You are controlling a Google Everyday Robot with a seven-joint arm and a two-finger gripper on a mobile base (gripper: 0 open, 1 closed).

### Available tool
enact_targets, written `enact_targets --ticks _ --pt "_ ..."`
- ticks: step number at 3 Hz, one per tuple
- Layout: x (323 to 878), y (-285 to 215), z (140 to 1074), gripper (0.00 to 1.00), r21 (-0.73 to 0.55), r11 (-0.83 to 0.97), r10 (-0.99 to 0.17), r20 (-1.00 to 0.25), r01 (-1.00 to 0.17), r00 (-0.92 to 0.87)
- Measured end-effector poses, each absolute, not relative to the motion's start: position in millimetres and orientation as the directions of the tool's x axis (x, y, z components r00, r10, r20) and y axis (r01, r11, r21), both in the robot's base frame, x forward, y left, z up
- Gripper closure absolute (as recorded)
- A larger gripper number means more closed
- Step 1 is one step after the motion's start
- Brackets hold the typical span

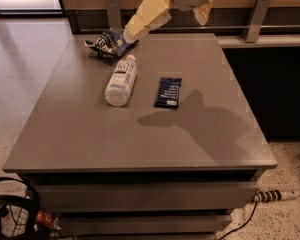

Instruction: Place blue plastic bottle upright

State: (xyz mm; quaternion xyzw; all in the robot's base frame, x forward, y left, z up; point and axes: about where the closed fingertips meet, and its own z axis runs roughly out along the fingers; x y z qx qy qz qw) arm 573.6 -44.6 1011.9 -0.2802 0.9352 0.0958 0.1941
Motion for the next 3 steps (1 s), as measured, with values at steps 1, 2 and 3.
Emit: enact_targets --ticks 1,2,3 --pt "584 -25 990 0.00 0.083 0.890 -0.395 -0.350 -0.448 -0.849" --pt "603 -1 952 0.00 0.164 0.936 -0.262 -0.263 -0.311 -0.928" --pt "616 11 922 0.00 0.220 0.956 -0.154 -0.196 -0.196 -0.968"
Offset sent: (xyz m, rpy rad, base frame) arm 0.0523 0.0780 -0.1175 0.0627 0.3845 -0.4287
